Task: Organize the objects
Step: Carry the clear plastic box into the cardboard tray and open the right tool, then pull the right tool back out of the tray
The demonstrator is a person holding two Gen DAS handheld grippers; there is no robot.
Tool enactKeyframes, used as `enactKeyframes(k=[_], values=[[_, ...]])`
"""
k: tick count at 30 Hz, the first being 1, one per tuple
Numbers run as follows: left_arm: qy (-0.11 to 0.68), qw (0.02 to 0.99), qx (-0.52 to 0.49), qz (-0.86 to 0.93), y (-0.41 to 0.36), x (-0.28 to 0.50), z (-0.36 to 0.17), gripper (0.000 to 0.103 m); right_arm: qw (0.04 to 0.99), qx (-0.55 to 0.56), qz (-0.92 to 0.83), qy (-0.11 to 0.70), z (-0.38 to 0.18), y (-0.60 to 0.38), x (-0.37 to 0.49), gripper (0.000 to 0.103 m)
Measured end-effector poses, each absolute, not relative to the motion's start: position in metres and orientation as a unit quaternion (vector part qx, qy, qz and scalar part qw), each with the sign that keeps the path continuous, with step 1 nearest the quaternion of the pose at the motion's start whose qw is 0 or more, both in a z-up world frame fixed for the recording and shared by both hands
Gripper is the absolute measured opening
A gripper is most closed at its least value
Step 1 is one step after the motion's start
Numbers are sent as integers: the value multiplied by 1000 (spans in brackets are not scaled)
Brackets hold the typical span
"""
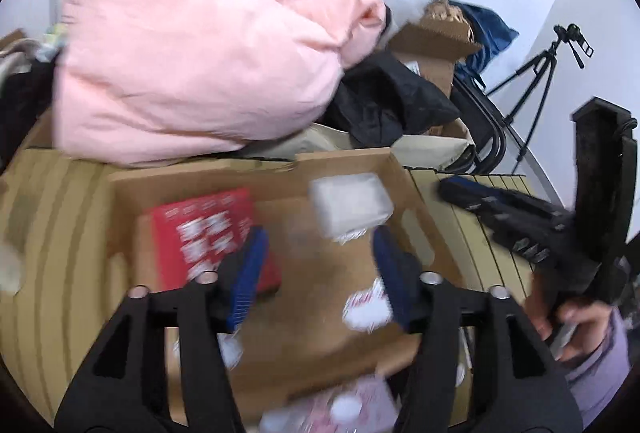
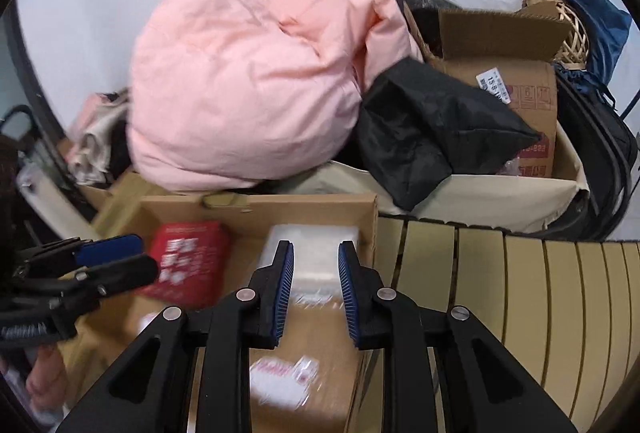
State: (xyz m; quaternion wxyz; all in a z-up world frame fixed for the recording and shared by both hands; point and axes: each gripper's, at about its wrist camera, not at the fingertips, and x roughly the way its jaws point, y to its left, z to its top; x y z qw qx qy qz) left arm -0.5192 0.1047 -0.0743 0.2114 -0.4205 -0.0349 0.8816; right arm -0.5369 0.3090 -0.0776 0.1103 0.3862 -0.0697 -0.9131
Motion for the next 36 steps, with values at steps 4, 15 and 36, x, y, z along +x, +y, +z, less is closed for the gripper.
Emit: enactKeyframes(k=[4, 15, 36], values=[[-6, 211, -407, 889, 53, -446, -63, 65, 103, 355, -928, -51, -42, 314, -470, 29], [20, 42, -341, 939, -87, -238, 13, 82, 75, 285, -954, -59, 28, 333, -236, 81], [-18, 57, -320, 945, -100, -87, 8, 100, 77, 262, -961, 50, 38, 256, -38, 82]])
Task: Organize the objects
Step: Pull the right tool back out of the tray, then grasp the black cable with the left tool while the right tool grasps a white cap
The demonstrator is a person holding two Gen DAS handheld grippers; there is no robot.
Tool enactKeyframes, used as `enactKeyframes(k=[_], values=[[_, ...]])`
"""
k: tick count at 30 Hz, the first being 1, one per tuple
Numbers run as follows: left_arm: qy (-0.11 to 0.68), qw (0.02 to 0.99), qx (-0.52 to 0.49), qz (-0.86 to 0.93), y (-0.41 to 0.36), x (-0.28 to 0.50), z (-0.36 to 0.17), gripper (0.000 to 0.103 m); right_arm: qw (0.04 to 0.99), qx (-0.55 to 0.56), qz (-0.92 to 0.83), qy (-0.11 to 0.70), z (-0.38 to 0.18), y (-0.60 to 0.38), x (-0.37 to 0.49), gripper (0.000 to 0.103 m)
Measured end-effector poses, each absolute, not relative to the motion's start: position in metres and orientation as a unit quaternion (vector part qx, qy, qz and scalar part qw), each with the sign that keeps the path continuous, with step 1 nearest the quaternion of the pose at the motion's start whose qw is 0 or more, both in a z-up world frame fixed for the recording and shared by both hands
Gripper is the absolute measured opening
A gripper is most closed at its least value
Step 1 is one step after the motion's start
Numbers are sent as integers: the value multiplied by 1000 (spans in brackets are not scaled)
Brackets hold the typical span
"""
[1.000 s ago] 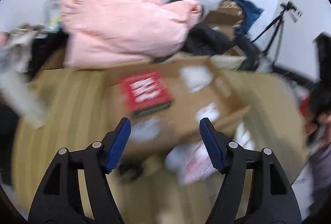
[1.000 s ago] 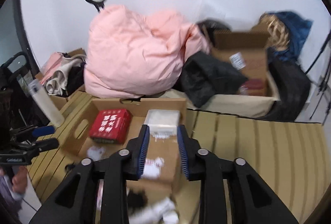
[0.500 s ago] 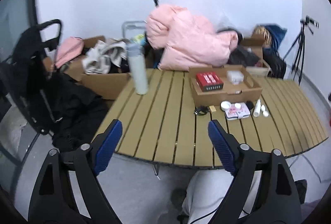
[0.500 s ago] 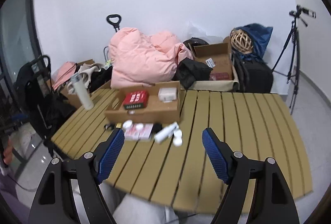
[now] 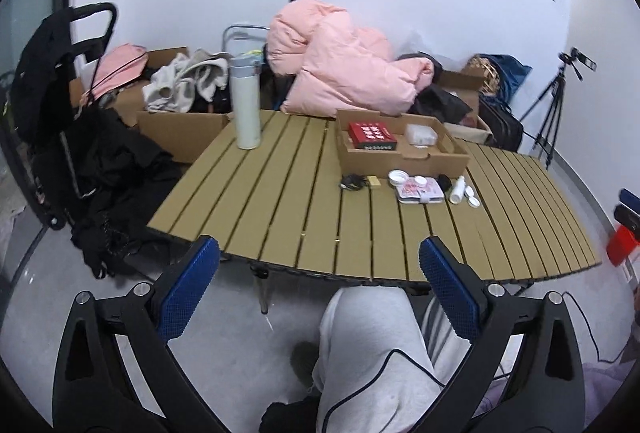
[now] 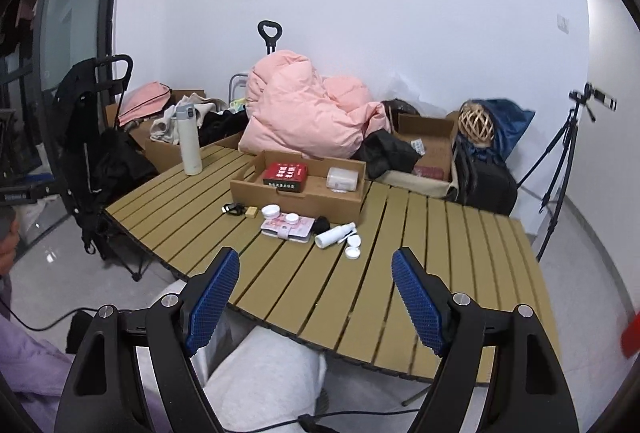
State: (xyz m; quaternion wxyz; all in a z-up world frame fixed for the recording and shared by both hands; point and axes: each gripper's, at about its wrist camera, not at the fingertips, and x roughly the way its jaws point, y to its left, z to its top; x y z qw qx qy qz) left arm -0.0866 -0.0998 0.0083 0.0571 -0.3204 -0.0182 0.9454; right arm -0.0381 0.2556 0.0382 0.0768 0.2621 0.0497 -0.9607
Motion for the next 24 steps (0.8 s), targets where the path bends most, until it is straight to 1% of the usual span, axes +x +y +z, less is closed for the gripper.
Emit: enactKeyframes(k=[8, 13, 17, 19, 20, 22, 23, 24], values=[[-7, 82, -330, 940, -80, -123, -21, 100, 70, 310, -948, 13, 1, 271, -85, 82], [20, 89, -344, 935, -57, -191, -53, 99, 81, 330, -940, -4, -22, 271, -137, 82], [10, 110, -371, 922, -39, -258, -91, 97, 105, 341, -934, -38, -49, 267, -193, 82], [5, 138, -395, 908, -30, -293, -113, 97, 114, 342, -932, -26, -63, 257, -222, 82], [8, 148, -409, 900, -26, -313, -125, 97, 110, 347, -931, -5, -71, 248, -240, 82], [15, 148, -416, 897, -19, -341, -141, 93, 99, 349, -931, 25, -83, 236, -267, 82], [21, 147, -413, 899, -15, -355, -147, 91, 104, 349, -931, 31, -89, 230, -281, 82], [28, 148, -407, 901, -13, -365, -152, 91, 111, 354, -928, 33, -95, 225, -295, 82]])
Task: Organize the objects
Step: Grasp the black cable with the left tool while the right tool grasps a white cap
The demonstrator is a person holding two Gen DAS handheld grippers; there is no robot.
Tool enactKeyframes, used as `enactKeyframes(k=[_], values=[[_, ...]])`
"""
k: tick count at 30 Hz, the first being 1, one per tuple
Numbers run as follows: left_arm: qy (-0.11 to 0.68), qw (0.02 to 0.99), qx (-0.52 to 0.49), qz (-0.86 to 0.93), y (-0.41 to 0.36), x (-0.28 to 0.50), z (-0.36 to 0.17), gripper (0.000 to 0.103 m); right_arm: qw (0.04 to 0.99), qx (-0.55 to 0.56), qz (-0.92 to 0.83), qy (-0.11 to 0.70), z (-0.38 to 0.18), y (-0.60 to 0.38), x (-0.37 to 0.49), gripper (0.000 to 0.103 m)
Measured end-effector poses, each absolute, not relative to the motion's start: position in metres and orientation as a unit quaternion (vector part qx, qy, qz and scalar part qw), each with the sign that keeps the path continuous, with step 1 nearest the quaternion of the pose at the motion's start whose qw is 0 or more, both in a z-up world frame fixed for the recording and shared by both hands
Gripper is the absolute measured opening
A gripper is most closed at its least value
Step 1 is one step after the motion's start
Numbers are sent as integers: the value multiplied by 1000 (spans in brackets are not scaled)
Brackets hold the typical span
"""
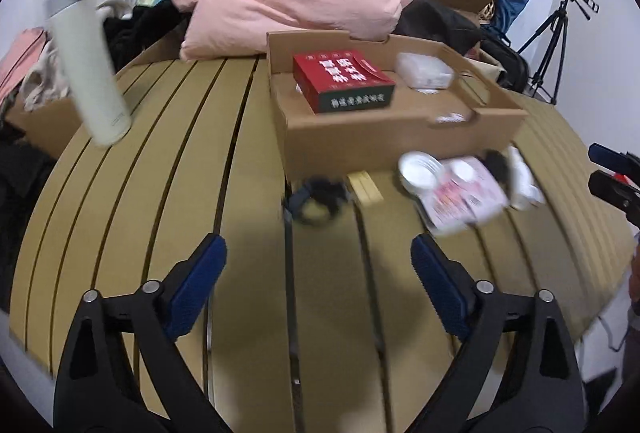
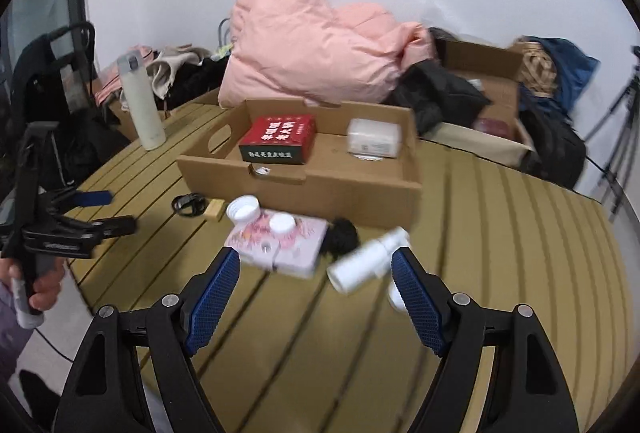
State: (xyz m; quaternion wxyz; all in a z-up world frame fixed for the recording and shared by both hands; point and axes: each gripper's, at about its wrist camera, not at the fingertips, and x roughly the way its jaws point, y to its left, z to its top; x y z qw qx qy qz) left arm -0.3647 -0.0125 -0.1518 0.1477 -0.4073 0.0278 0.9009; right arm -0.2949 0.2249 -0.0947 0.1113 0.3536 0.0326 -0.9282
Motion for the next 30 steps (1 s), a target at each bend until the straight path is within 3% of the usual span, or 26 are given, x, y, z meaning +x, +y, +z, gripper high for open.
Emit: enactKeyframes(k=[8, 12, 15, 16, 23, 30], values=[[104, 189, -396, 893, 18, -404, -185, 81, 137, 398, -904, 69, -154, 182, -375, 64], [116, 184, -418, 882, 21, -412, -200, 61, 117, 410, -900, 91, -174, 174, -390, 56], [94, 189, -423, 881, 15, -411, -198, 42, 125, 418, -897, 68, -182, 178, -395, 41], [100, 182, -420, 883, 16, -408, -197, 42, 128, 417, -898, 58, -182, 180, -395, 31], [75, 164, -430, 885, 10, -378, -184, 41, 129, 400, -906, 48, -156, 185, -377, 30], [40, 155, -377, 912, -16, -258, -76, 41, 130, 366, -920, 61, -81, 207, -284, 30]])
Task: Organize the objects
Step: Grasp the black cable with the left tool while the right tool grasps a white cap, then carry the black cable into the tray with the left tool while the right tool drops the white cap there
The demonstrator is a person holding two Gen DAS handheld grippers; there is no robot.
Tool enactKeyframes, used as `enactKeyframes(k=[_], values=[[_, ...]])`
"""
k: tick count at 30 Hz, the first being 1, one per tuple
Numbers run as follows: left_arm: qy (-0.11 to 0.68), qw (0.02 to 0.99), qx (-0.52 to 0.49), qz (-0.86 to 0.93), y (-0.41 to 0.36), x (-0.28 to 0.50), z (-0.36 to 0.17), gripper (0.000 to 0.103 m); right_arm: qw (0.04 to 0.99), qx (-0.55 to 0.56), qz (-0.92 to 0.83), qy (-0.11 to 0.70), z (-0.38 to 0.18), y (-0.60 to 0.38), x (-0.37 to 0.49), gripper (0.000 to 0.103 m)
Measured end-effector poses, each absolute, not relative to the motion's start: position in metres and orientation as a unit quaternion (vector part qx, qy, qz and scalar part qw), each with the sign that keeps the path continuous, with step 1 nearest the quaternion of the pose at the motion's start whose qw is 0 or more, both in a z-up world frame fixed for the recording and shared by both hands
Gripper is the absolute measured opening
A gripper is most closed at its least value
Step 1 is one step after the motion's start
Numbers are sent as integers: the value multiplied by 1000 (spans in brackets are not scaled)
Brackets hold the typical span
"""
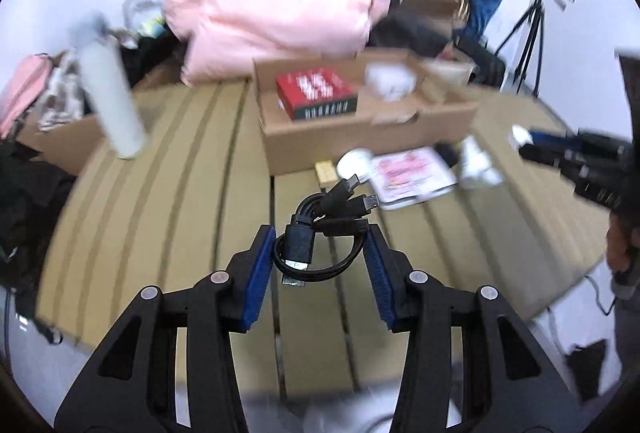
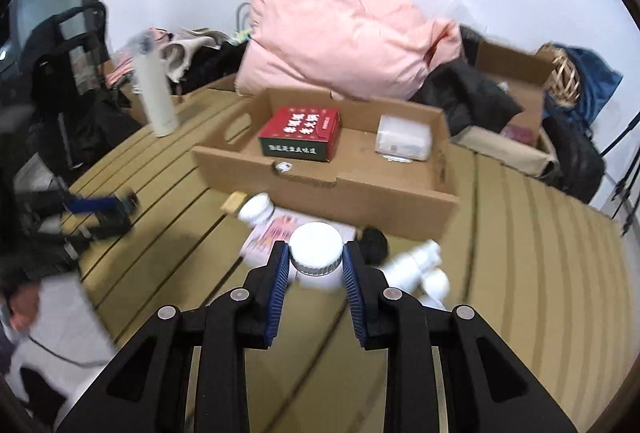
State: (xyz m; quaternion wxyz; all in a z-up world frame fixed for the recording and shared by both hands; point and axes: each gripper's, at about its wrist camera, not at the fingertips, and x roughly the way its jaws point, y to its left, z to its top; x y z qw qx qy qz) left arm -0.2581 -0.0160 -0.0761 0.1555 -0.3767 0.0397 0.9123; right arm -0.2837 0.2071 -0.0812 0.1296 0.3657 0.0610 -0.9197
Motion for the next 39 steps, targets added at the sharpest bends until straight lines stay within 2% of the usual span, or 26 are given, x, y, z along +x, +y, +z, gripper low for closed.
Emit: enactKeyframes(k=[5, 11, 17, 21, 25, 30, 35, 39], values=[[9, 117, -348, 930, -46, -168, -22, 41, 121, 330, -933, 74, -28, 228, -171, 30], [-34, 123, -324, 937, -55, -88, 5, 41, 125, 324, -937, 28, -4, 250, -78, 30], [-10, 149, -296, 943, -34, -75, 24, 41, 137, 296, -945, 36, 13, 243, -59, 30], [-11, 164, -308, 937, -29, -83, 15, 41, 137, 304, -942, 33, 5, 242, -67, 30], [-6, 185, -336, 924, -16, -119, 6, 41, 135, 328, -934, 27, -12, 245, -89, 30], [29, 225, -351, 908, 34, -222, 8, 41, 156, 336, -928, 34, -5, 249, -153, 30], [28, 276, -404, 872, 99, -354, -14, 41, 156, 338, -928, 31, 14, 258, -283, 30], [56, 277, -436, 854, 142, -453, -62, 42, 194, 377, -905, -23, 5, 257, -405, 30]])
